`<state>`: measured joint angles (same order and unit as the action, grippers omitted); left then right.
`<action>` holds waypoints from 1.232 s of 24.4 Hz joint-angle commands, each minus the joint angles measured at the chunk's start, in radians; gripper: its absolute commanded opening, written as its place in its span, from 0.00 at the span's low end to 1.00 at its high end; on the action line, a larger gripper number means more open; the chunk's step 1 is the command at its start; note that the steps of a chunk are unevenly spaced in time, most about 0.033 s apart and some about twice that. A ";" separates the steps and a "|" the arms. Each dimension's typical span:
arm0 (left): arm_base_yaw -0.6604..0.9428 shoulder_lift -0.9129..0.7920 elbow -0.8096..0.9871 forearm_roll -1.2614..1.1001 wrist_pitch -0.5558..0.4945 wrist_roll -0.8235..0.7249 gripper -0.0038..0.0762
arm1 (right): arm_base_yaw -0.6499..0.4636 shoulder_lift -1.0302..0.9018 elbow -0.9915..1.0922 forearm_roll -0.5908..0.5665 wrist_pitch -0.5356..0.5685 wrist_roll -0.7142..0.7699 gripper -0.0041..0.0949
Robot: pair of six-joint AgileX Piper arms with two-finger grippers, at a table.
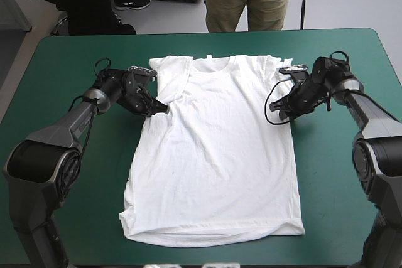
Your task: Fold the cloth
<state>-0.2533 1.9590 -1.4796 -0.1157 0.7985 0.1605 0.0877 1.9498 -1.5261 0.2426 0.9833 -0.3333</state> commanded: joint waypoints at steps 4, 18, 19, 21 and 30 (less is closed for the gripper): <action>-0.006 -0.024 -0.014 -0.032 -0.031 -0.014 0.03 | 0.011 0.009 -0.044 0.035 0.043 -0.014 0.25; -0.005 -0.169 -0.118 0.016 -0.048 -0.040 0.03 | 0.033 -0.180 -0.080 0.041 -0.006 -0.046 0.03; -0.005 -0.196 -0.169 0.039 -0.010 -0.043 0.03 | 0.033 -0.237 -0.108 0.041 -0.006 -0.046 0.03; -0.005 -0.228 -0.231 0.063 0.033 -0.043 0.03 | 0.033 -0.289 -0.147 0.041 -0.006 -0.046 0.03; -0.005 -0.390 -0.465 0.100 0.043 -0.043 0.03 | 0.033 -0.480 -0.374 0.030 -0.004 -0.046 0.03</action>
<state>-0.2553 1.6626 -1.8587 -0.0211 0.9158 0.1296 0.1218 1.5503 -1.8077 0.2636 1.0216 -0.3781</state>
